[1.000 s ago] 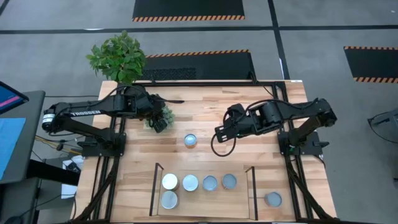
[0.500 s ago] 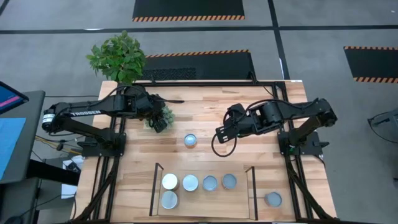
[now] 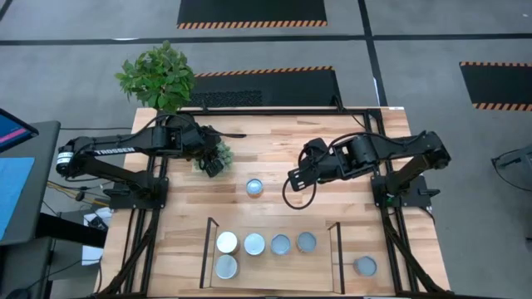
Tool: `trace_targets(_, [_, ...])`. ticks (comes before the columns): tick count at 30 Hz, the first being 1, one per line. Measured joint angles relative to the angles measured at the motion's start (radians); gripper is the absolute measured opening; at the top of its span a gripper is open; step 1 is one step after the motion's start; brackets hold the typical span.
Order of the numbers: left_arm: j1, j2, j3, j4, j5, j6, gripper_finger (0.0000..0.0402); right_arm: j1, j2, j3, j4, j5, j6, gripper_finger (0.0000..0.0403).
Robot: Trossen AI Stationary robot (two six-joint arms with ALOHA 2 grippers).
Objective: Pick and place cans onto a shelf
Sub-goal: Put the blue can on the shelf
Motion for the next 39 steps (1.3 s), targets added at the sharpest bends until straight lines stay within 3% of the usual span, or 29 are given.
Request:
trace_targets(6, [0.000,0.000,0.000,0.000,0.000,0.000,0.0059,-0.001,-0.009,0.001,0.003,0.001,-0.074,0.0117])
trace_targets(15, [0.000,0.000,0.000,0.000,0.000,0.000,0.0059,-0.030,-0.011,0.001,-0.016,-0.005,-0.391,0.0117])
trace_targets(22, [0.000,0.000,0.000,0.000,0.000,0.000,0.0059,-0.028,-0.032,-0.001,-0.230,-0.027,-0.554,0.0117])
trace_targets(30, [0.000,0.000,0.000,0.003,0.000,-0.024,0.0059,0.033,-0.059,0.001,-0.269,-0.055,-0.619,0.0118])
trace_targets(39, [0.000,0.000,0.000,0.000,-0.029,-0.009,0.0059,0.124,-0.055,-0.001,-0.270,-0.043,-0.539,0.0118])
